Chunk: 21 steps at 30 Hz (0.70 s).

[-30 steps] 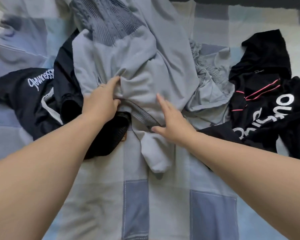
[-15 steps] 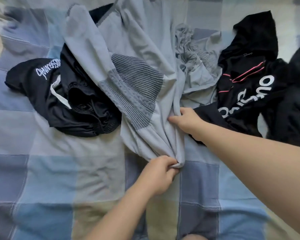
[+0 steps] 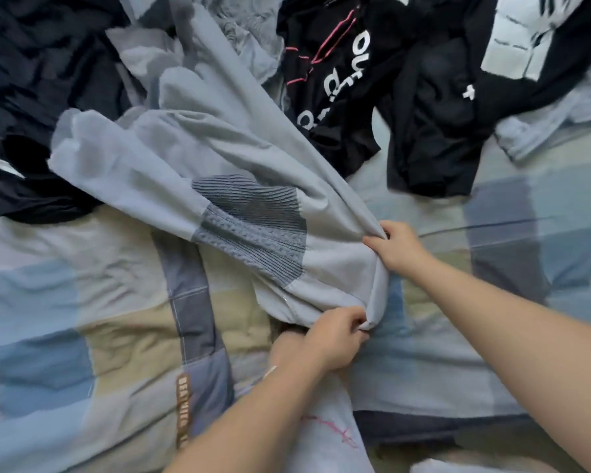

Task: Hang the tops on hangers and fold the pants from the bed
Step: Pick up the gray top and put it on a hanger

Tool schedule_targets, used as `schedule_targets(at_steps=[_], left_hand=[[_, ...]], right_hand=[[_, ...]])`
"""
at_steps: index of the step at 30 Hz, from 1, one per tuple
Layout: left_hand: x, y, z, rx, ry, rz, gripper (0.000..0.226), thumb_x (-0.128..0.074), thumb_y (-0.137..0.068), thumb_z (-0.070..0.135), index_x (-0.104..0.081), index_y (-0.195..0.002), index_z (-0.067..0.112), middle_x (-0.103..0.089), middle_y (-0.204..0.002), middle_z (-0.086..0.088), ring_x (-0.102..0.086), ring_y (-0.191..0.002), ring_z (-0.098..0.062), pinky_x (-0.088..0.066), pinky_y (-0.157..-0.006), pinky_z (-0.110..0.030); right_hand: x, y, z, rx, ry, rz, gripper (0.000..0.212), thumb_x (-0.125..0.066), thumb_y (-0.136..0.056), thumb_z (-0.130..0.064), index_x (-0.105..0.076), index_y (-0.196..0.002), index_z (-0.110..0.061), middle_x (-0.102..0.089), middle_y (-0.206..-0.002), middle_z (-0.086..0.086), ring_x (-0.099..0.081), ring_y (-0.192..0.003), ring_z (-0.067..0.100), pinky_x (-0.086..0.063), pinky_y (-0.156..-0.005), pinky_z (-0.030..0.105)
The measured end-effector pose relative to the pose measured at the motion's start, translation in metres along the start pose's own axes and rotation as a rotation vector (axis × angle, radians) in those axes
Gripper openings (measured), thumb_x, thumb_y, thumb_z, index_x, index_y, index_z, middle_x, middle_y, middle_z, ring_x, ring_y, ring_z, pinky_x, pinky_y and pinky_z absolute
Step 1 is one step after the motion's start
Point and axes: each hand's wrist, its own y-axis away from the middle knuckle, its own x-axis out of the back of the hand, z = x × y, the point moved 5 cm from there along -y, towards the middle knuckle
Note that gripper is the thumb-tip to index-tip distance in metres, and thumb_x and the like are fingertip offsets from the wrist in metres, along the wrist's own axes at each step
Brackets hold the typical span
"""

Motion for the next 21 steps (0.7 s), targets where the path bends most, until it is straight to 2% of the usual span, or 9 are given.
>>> schedule_targets(at_steps=[4, 7, 11, 12, 14, 15, 16, 18, 21], left_hand=[[-0.094, -0.009, 0.041, -0.024, -0.04, -0.142, 0.016, -0.058, -0.089, 0.015, -0.064, -0.103, 0.021, -0.071, -0.107, -0.002, -0.061, -0.106, -0.027, -0.05, -0.089, -0.042], [-0.157, -0.013, 0.064, -0.042, -0.104, -0.237, 0.021, -0.058, -0.092, 0.014, -0.065, -0.112, 0.021, -0.069, -0.116, -0.003, -0.06, -0.109, -0.027, -0.049, -0.093, -0.04], [-0.212, -0.014, 0.073, -0.028, -0.205, -0.277, 0.008, -0.055, -0.096, 0.013, -0.056, -0.094, 0.021, -0.058, -0.091, 0.0, -0.053, -0.092, -0.027, -0.044, -0.08, -0.035], [-0.217, -0.015, 0.073, -0.018, -0.214, -0.274, 0.008, -0.055, -0.097, 0.013, -0.058, -0.096, 0.02, -0.057, -0.089, 0.001, -0.054, -0.092, -0.028, -0.042, -0.077, -0.033], [-0.218, -0.015, 0.071, 0.018, -0.207, -0.265, 0.019, -0.054, -0.099, 0.017, -0.065, -0.114, 0.02, -0.066, -0.104, 0.001, -0.06, -0.101, -0.025, -0.045, -0.082, -0.029], [-0.214, -0.016, 0.069, 0.041, -0.206, -0.254, 0.024, -0.054, -0.1, 0.02, -0.064, -0.122, 0.022, -0.067, -0.113, 0.002, -0.061, -0.105, -0.022, -0.048, -0.086, -0.03], [-0.207, -0.015, 0.066, 0.06, -0.203, -0.239, 0.027, -0.055, -0.1, 0.022, -0.063, -0.126, 0.024, -0.066, -0.118, 0.003, -0.061, -0.107, -0.019, -0.049, -0.088, -0.032], [-0.185, -0.013, 0.059, 0.083, -0.174, -0.191, 0.03, -0.056, -0.1, 0.024, -0.062, -0.129, 0.024, -0.065, -0.123, 0.004, -0.061, -0.111, -0.017, -0.051, -0.092, -0.034], [-0.13, -0.012, 0.047, 0.067, -0.144, -0.029, 0.029, -0.058, -0.098, 0.023, -0.062, -0.127, 0.021, -0.065, -0.124, 0.001, -0.06, -0.112, -0.016, -0.048, -0.095, -0.031]], right_hand=[[0.038, 0.04, 0.096, -0.079, -0.045, 0.062, 0.037, -0.066, -0.091, -0.013, -0.046, -0.06, -0.017, -0.043, -0.06, -0.001, -0.042, -0.066, 0.02, -0.029, -0.056, 0.034], [0.066, 0.071, 0.167, -0.155, -0.03, 0.097, 0.029, -0.067, -0.091, -0.016, -0.053, -0.066, -0.014, -0.045, -0.06, -0.002, -0.043, -0.065, 0.018, -0.031, -0.053, 0.028], [0.093, 0.107, 0.245, -0.229, -0.093, 0.136, 0.033, -0.066, -0.093, -0.015, -0.05, -0.064, -0.014, -0.045, -0.06, 0.002, -0.043, -0.062, 0.018, -0.028, -0.047, 0.024], [0.096, 0.113, 0.256, -0.238, -0.102, 0.138, 0.032, -0.065, -0.093, -0.016, -0.05, -0.066, -0.014, -0.046, -0.061, 0.002, -0.044, -0.063, 0.019, -0.03, -0.049, 0.028], [0.099, 0.122, 0.268, -0.235, -0.124, 0.136, 0.023, -0.066, -0.093, -0.018, -0.055, -0.072, -0.015, -0.048, -0.064, 0.0, -0.048, -0.068, 0.021, -0.033, -0.052, 0.028], [0.099, 0.126, 0.269, -0.237, -0.126, 0.134, 0.012, -0.067, -0.092, -0.019, -0.06, -0.083, -0.015, -0.053, -0.069, -0.002, -0.052, -0.072, 0.022, -0.038, -0.056, 0.028], [0.097, 0.129, 0.266, -0.23, -0.129, 0.13, 0.01, -0.068, -0.091, -0.021, -0.063, -0.097, -0.017, -0.058, -0.078, -0.003, -0.056, -0.078, 0.021, -0.042, -0.063, 0.029], [0.093, 0.132, 0.253, -0.188, -0.106, 0.142, 0.035, -0.07, -0.09, -0.026, -0.058, -0.123, -0.02, -0.06, -0.105, -0.001, -0.057, -0.097, 0.02, -0.046, -0.08, 0.032], [0.087, 0.127, 0.209, -0.068, 0.008, 0.212, 0.049, -0.066, -0.093, -0.026, -0.049, -0.138, -0.02, -0.051, -0.135, 0.004, -0.048, -0.123, 0.026, -0.041, -0.101, 0.039]])
